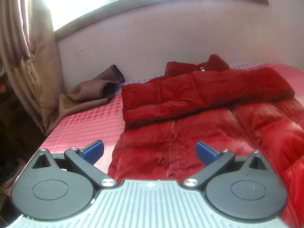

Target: Fold large clothes

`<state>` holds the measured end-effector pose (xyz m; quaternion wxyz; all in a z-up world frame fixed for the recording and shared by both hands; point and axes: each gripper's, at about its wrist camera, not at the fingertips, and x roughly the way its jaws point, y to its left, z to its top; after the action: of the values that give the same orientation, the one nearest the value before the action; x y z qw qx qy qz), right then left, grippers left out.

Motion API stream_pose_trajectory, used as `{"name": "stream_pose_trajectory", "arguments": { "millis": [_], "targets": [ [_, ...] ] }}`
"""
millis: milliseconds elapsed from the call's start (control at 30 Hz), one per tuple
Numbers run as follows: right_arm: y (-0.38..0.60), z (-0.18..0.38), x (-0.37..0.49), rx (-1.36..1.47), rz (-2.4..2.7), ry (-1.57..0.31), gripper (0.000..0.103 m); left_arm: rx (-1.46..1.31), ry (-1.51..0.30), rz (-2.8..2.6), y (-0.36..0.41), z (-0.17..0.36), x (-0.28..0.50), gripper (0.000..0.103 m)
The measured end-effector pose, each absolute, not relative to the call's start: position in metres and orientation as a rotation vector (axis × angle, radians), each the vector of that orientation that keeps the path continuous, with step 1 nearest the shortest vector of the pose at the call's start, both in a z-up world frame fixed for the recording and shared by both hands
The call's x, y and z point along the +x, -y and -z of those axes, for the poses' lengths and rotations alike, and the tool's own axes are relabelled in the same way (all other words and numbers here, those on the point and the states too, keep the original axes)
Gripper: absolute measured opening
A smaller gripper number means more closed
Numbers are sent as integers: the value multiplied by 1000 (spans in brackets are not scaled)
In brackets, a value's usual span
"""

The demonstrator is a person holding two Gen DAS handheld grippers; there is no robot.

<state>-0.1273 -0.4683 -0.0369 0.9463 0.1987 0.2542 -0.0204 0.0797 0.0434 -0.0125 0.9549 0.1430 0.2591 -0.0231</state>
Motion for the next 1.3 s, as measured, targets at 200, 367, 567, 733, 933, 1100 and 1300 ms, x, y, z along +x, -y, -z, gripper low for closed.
{"name": "stream_pose_trajectory", "arguments": {
  "millis": [200,367,567,733,933,1100,1300],
  "targets": [
    [470,50,-135,436,35,-539,91,300,-539,34,-49,20,71,103],
    [473,55,-137,463,29,-532,92,315,-549,30,-50,26,67,103],
    [477,60,-141,494,33,-514,91,319,-583,27,-56,36,65,103],
    [478,63,-141,504,32,-508,92,294,-612,32,-65,42,65,103],
    [477,65,-141,509,28,-505,94,280,-621,42,-73,45,62,103],
    [473,64,-138,494,32,-508,96,258,-623,49,-76,47,61,103],
    [470,63,-136,485,22,-516,97,228,-642,54,-82,47,60,103]
  ]
}}
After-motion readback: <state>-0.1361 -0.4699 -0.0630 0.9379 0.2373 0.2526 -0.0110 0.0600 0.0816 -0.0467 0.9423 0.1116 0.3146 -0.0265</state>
